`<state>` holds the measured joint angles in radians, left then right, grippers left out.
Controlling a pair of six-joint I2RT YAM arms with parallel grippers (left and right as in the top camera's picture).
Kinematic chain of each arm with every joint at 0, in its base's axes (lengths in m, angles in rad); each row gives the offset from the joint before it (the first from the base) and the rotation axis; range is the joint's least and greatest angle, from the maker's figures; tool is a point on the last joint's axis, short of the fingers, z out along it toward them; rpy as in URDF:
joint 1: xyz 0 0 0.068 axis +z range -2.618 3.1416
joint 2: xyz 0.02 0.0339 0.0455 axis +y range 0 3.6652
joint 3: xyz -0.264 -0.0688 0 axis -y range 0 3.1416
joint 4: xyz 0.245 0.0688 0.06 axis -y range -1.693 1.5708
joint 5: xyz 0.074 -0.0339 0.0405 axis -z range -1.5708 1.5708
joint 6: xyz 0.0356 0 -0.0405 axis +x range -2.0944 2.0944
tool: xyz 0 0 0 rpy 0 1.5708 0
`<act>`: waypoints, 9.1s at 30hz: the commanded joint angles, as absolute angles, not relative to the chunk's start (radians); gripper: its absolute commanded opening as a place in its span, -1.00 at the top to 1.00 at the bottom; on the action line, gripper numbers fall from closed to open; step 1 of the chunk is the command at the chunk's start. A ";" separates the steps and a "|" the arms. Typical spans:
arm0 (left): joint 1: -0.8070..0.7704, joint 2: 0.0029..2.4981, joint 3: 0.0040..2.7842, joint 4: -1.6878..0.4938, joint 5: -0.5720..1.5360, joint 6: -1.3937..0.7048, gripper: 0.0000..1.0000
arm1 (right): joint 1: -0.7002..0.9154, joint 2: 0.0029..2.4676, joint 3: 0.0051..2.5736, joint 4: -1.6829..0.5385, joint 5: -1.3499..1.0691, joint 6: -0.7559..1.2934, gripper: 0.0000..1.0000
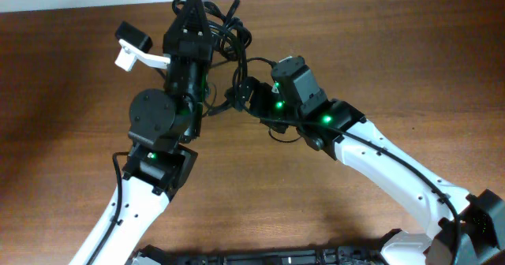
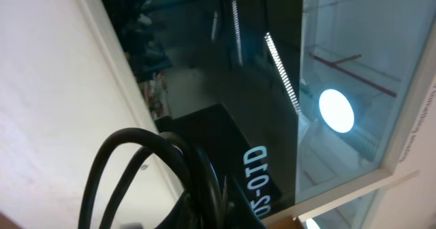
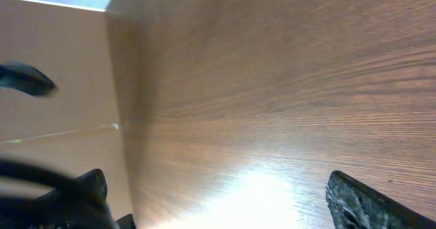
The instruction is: Untangle cables
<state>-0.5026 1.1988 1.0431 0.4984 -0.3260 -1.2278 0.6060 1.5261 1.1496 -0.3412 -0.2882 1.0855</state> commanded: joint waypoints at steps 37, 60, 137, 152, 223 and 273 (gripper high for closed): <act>-0.021 1.172 1.076 0.009 1.061 -0.517 1.00 | 0.315 1.530 1.148 -0.352 -0.962 -0.004 -0.98; -0.021 1.176 1.076 -0.170 0.983 -0.325 0.13 | 0.345 1.530 1.148 -0.264 -1.037 -0.022 0.92; -0.177 1.314 1.076 -0.622 0.632 0.336 -0.98 | 0.457 1.790 1.247 -0.381 -0.168 -0.052 -0.25; -0.177 1.314 1.076 -0.664 0.632 0.326 -0.98 | 0.429 1.938 1.244 -0.405 0.084 -0.052 -0.01; -0.176 1.314 1.076 -0.433 0.886 -0.005 1.00 | 0.404 1.385 1.245 -0.492 -0.579 -0.175 -0.29; -0.209 1.314 1.076 -0.503 0.620 -0.149 1.00 | 0.412 1.386 1.245 -0.543 -0.435 -0.204 0.92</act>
